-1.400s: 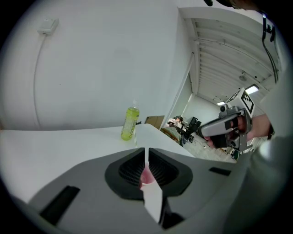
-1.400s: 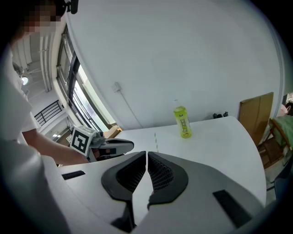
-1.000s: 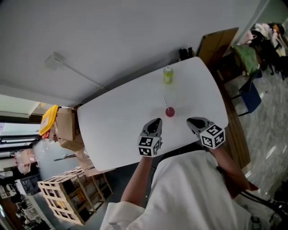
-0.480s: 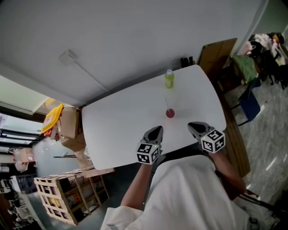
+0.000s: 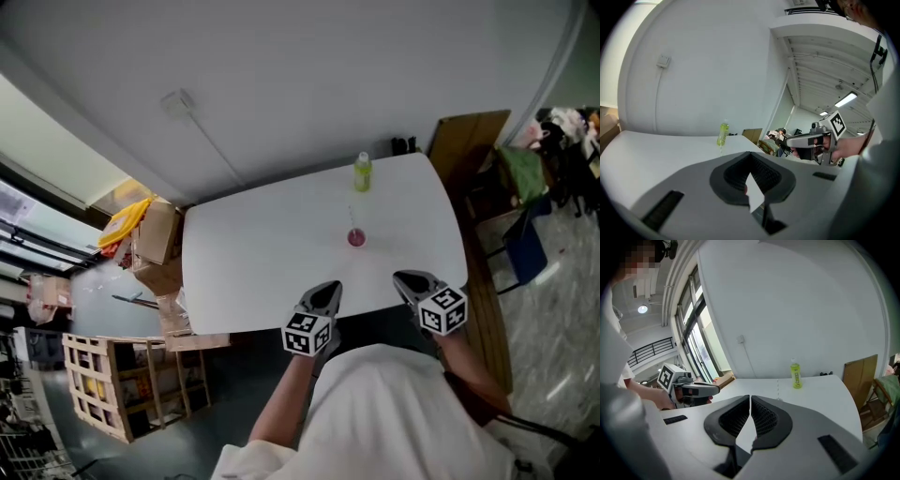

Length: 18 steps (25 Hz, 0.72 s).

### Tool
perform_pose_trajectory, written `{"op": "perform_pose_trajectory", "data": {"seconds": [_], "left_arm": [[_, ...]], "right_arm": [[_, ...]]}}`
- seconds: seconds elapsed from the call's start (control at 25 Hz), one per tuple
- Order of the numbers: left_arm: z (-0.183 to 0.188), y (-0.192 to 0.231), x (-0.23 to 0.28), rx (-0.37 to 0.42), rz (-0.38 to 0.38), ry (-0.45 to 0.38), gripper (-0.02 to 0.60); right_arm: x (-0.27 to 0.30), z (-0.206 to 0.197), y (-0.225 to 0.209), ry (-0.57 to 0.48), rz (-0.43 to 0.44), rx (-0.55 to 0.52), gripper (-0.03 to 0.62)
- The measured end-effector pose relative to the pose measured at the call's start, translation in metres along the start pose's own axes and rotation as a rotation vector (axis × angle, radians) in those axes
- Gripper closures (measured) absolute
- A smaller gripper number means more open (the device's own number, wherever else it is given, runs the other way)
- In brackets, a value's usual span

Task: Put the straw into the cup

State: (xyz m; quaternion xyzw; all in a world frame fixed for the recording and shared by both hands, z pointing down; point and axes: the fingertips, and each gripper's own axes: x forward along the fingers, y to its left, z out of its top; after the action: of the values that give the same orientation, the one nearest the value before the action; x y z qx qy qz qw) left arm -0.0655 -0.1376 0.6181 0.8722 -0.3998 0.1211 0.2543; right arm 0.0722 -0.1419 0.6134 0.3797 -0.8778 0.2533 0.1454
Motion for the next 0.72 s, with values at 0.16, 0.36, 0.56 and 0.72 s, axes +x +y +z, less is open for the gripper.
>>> {"op": "perform_pose_trajectory", "data": {"seconds": [0.16, 0.36, 0.56, 0.72], "left_arm": [[-0.018, -0.023, -0.017, -0.024, 0.019, -0.009, 0.58], [-0.033, -0.057, -0.036, -0.045, 0.016, -0.033, 0.58], [-0.059, -0.077, -0.047, -0.044, 0.059, -0.017, 0.58], [-0.061, -0.089, -0.056, -0.063, 0.077, -0.031, 0.58]], "right_arm": [[-0.022, -0.011, 0.012, -0.012, 0.013, -0.022, 0.557], [-0.053, -0.026, 0.014, -0.032, 0.004, -0.043, 0.557], [-0.082, -0.036, 0.014, -0.034, -0.002, -0.066, 0.557], [-0.1, -0.041, 0.018, -0.032, 0.013, -0.068, 0.557]]}}
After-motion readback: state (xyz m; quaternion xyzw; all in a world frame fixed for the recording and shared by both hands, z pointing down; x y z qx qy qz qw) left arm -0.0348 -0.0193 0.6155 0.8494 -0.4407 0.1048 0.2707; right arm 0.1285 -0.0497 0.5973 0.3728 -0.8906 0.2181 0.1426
